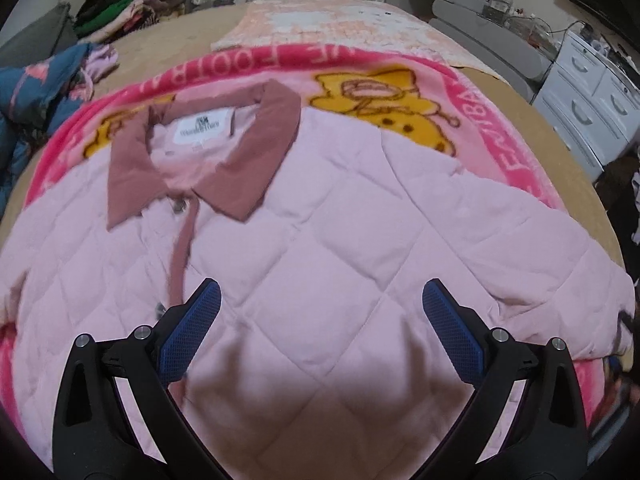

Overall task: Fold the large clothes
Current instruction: 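Lift the sleeve cuff with the right tool and carry it across the jacket body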

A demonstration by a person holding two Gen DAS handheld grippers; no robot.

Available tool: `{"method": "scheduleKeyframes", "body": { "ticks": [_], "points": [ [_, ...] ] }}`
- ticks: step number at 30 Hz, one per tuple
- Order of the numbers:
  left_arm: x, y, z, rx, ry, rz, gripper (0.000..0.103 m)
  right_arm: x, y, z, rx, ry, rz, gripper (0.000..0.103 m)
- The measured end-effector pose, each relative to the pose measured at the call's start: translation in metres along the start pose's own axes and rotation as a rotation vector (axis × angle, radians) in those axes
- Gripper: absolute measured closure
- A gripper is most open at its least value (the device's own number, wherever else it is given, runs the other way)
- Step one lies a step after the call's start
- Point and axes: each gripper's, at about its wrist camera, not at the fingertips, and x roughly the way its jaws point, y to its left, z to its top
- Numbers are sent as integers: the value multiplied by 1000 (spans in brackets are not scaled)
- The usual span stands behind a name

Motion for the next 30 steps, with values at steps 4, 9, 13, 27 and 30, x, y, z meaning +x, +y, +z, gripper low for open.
{"method": "scheduleKeyframes", "body": {
  "ticks": [4,9,13,27,30],
  "points": [
    [-16,9,4,18,-22,12,8,6,2,19,2,-30,24,48],
    [-35,29,7,29,-43,26,8,-25,31,30,-123,-96,93,74],
    [-48,47,10,6,-52,28,8,-59,63,32,-221,-160,152,78],
    [-109,92,15,-26,-118,-18,8,-155,183,5,-481,-265,315,79],
    [-120,97,13,-13,-134,-26,8,-168,209,-6,-528,-270,333,79]
  ]
}}
